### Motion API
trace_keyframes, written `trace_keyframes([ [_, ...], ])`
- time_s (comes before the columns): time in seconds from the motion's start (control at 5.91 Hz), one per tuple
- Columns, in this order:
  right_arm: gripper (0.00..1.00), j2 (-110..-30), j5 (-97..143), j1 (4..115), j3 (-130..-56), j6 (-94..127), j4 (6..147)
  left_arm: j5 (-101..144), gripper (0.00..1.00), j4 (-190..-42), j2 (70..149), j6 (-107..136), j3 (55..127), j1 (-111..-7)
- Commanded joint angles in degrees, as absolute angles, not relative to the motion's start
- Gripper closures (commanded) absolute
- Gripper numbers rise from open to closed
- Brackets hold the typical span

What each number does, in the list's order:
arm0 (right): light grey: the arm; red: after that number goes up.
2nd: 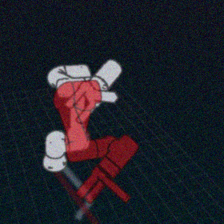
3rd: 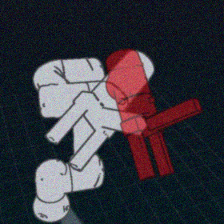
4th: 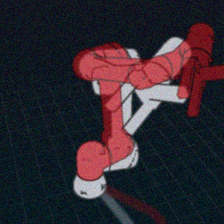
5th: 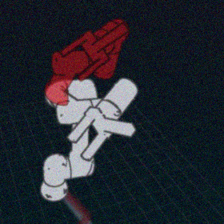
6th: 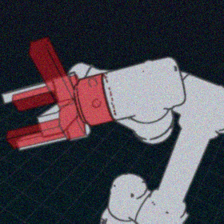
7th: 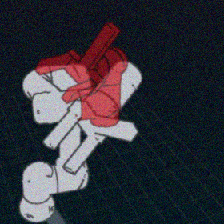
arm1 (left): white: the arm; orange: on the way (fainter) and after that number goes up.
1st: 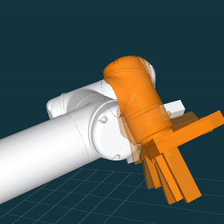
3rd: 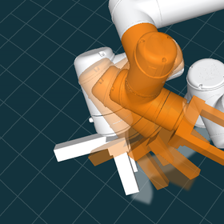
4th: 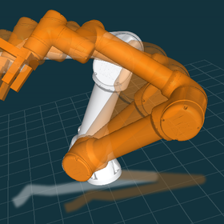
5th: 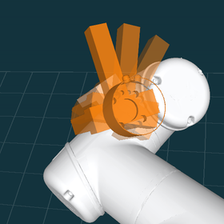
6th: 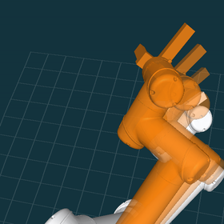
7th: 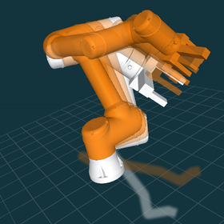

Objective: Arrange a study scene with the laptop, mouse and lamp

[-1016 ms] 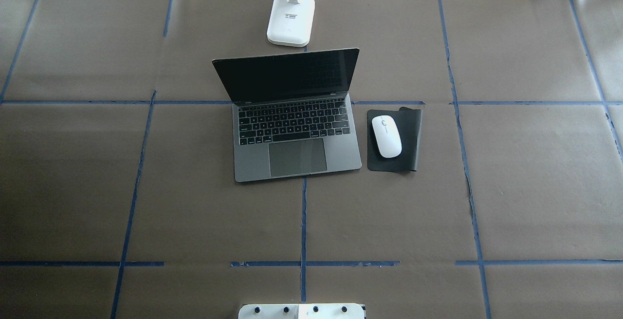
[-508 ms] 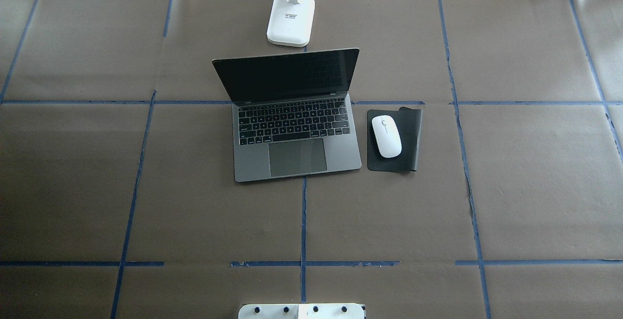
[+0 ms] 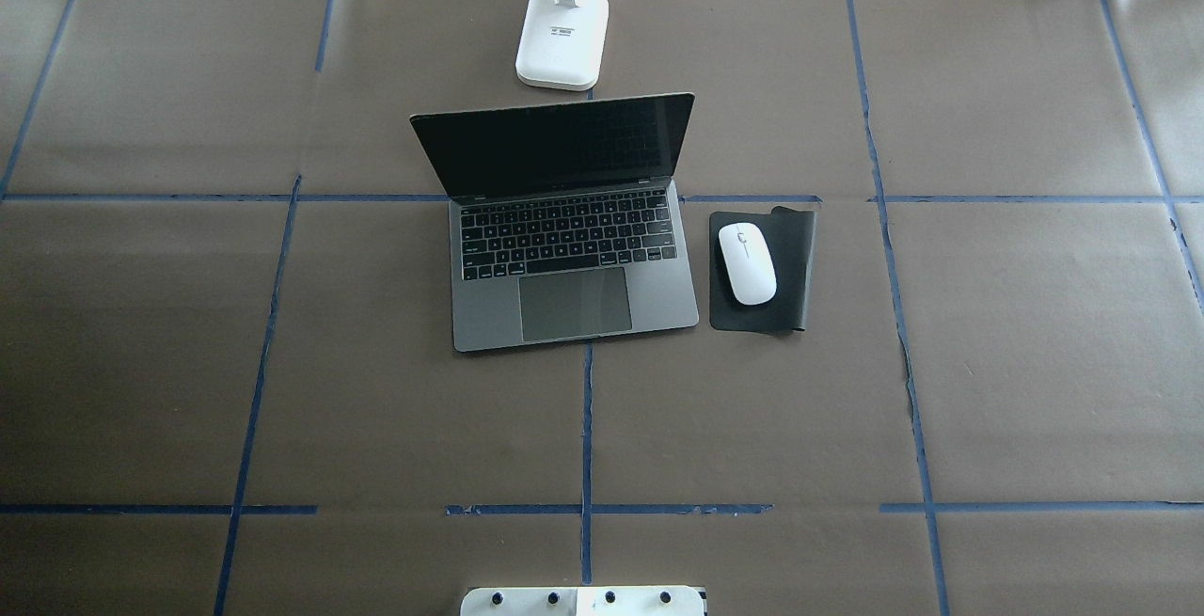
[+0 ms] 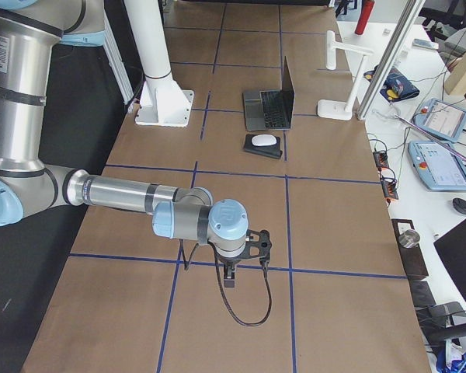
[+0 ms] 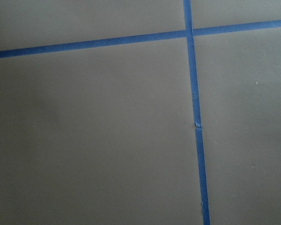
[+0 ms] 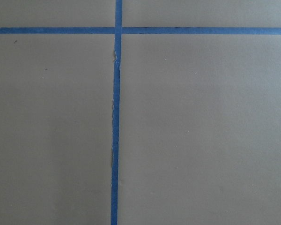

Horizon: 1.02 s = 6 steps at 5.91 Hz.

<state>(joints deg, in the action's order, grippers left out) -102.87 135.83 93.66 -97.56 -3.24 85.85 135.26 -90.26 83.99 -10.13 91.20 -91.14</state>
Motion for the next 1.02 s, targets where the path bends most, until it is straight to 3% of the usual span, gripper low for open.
trace_keyframes([
  [0.0,0.0,-102.74,135.62,93.69,-97.47,2.01,83.58,135.35,0.0,-90.26,83.67,-10.28,91.23,-91.14],
  [0.85,0.0,-102.92,135.53,93.69,-97.91,1.58,84.02,135.35,0.0,-90.35,83.76,-10.28,91.23,-91.23],
])
